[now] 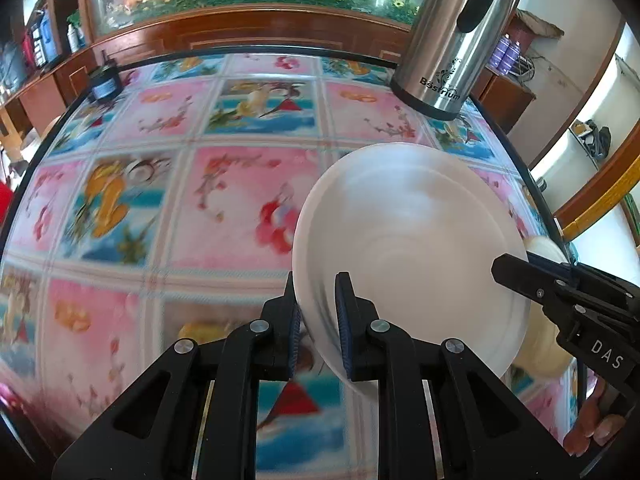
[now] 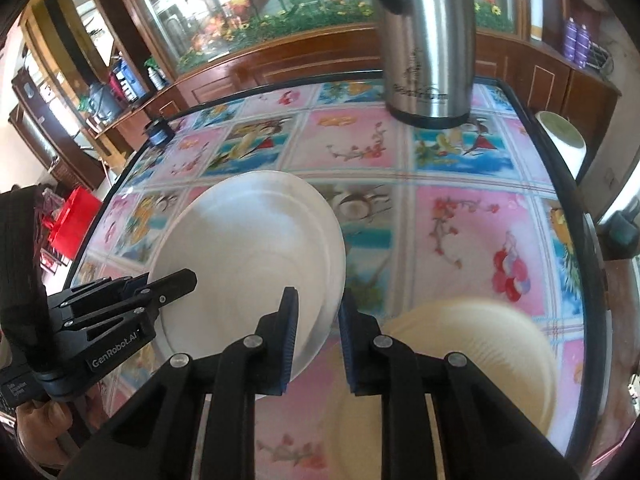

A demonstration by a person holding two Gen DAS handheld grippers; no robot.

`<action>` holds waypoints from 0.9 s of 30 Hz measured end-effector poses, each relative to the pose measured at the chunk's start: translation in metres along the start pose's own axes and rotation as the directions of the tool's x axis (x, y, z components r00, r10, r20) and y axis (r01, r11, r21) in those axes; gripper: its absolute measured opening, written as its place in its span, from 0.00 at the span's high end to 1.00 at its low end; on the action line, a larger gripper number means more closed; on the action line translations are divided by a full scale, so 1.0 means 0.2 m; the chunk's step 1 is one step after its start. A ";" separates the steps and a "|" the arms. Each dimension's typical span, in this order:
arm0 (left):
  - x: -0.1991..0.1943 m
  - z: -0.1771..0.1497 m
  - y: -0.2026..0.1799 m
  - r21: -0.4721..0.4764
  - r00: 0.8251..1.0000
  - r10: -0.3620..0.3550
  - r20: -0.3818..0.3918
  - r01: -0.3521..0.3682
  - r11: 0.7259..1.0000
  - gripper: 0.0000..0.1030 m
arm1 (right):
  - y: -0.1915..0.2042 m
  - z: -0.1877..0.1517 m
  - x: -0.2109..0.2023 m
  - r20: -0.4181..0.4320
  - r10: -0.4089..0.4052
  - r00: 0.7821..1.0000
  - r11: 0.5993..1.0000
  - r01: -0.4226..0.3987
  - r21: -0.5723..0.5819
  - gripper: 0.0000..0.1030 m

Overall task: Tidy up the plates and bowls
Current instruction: 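Close both tools on the rim of another white paper plate, then lift and carry the white paper plate over the green basin with both tools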

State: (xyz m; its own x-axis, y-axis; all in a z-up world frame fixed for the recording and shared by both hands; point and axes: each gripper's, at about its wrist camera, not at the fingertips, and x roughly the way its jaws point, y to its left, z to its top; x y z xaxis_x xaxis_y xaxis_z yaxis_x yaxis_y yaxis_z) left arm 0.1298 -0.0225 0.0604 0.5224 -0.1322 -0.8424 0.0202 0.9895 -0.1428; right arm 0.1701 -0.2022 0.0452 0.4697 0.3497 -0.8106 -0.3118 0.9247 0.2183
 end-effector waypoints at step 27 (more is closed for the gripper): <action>-0.57 -0.55 0.44 -0.062 0.991 0.080 0.108 -0.074 0.995 0.85 | 0.64 -0.43 -0.16 -0.013 0.104 0.995 0.989 -0.105 -0.108 0.78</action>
State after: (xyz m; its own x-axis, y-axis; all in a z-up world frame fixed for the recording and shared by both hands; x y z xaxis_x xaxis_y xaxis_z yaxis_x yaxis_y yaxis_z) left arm -0.0219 0.0735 0.0867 0.6117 -0.0454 -0.7898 -0.0710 0.9912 -0.1119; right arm 0.0438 -0.1087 0.0527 0.4243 0.4419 -0.7904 -0.4465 0.8615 0.2419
